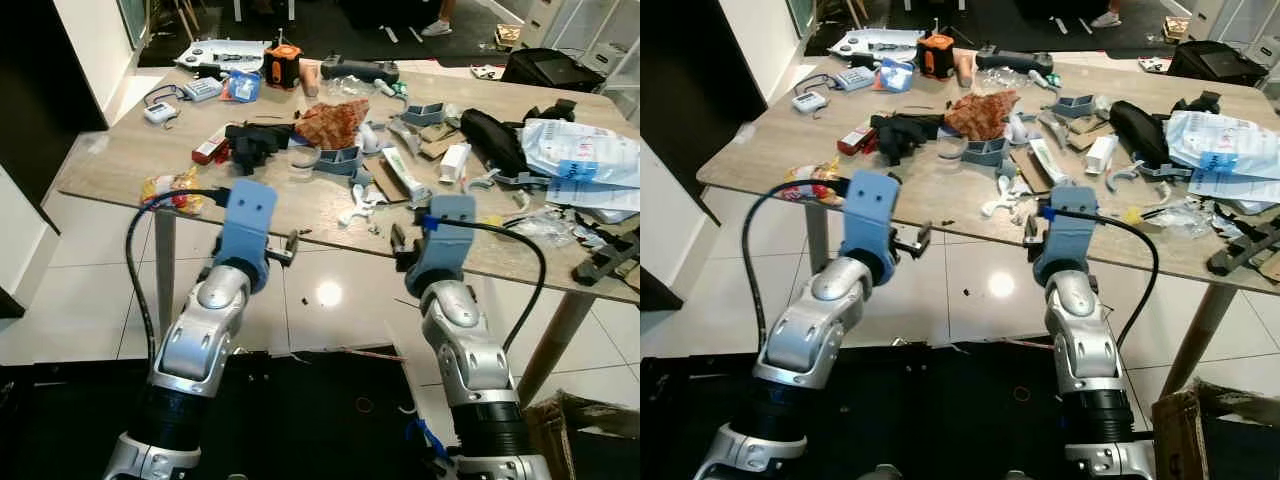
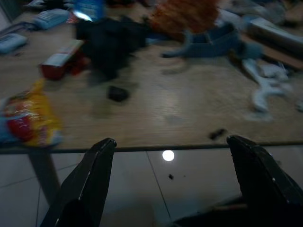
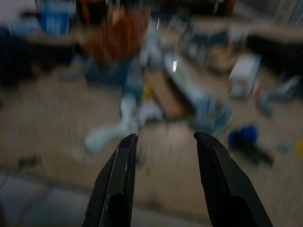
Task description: Picking trash to rubbish bin
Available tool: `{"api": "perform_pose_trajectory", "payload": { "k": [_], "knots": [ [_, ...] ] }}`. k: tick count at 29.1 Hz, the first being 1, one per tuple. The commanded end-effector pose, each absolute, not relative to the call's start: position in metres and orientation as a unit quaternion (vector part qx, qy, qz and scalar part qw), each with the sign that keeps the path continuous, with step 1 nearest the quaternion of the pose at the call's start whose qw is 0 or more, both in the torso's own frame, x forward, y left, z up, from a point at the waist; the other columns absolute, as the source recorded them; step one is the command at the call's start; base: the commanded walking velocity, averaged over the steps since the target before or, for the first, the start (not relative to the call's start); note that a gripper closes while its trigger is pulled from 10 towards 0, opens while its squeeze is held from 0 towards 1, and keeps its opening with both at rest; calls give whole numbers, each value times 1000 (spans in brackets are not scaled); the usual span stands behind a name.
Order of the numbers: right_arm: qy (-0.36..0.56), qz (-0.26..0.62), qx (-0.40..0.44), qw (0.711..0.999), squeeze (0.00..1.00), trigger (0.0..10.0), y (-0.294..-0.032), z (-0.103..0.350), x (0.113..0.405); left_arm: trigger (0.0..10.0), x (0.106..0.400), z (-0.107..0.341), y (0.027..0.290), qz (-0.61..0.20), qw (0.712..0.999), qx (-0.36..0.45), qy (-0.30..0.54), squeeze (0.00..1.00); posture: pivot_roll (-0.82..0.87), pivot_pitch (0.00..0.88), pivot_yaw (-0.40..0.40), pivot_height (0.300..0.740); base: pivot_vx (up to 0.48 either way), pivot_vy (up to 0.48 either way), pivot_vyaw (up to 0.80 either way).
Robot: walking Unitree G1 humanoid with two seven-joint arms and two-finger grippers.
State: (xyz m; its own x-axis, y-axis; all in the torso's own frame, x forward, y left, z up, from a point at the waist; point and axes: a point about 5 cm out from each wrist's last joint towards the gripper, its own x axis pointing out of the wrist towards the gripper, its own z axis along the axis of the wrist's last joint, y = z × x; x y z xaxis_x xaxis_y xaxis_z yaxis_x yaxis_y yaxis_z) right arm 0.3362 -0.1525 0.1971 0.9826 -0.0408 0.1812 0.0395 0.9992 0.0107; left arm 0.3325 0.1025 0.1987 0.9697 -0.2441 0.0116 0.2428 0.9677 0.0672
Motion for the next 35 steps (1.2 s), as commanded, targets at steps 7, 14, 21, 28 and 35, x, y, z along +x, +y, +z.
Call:
{"api": "perform_pose_trajectory", "payload": {
  "k": [7,14,21,28,35],
  "knots": [
    [-124,-40,-21,991,0,10000,-164,208,333,10000,327,206,99,-142,989,-8,-36,0,-15,125,6,740,0,0,0],
    [-83,-80,-38,993,0,10000,-177,197,336,10000,326,205,99,-146,988,-8,-41,0,-18,115,2,740,329,0,0],
    [-60,-88,-47,993,0,10000,-183,190,337,10000,326,205,99,-152,987,-3,-42,0,-17,109,11,740,423,0,0],
    [-50,-104,-57,992,0,10000,-187,189,338,10000,326,205,96,-158,986,0,-44,0,-14,110,9,740,423,0,0],
    [-48,-112,-59,991,0,10000,-191,189,338,10000,326,205,97,-160,986,3,-44,0,-15,112,12,740,419,0,0]
  ]
}}
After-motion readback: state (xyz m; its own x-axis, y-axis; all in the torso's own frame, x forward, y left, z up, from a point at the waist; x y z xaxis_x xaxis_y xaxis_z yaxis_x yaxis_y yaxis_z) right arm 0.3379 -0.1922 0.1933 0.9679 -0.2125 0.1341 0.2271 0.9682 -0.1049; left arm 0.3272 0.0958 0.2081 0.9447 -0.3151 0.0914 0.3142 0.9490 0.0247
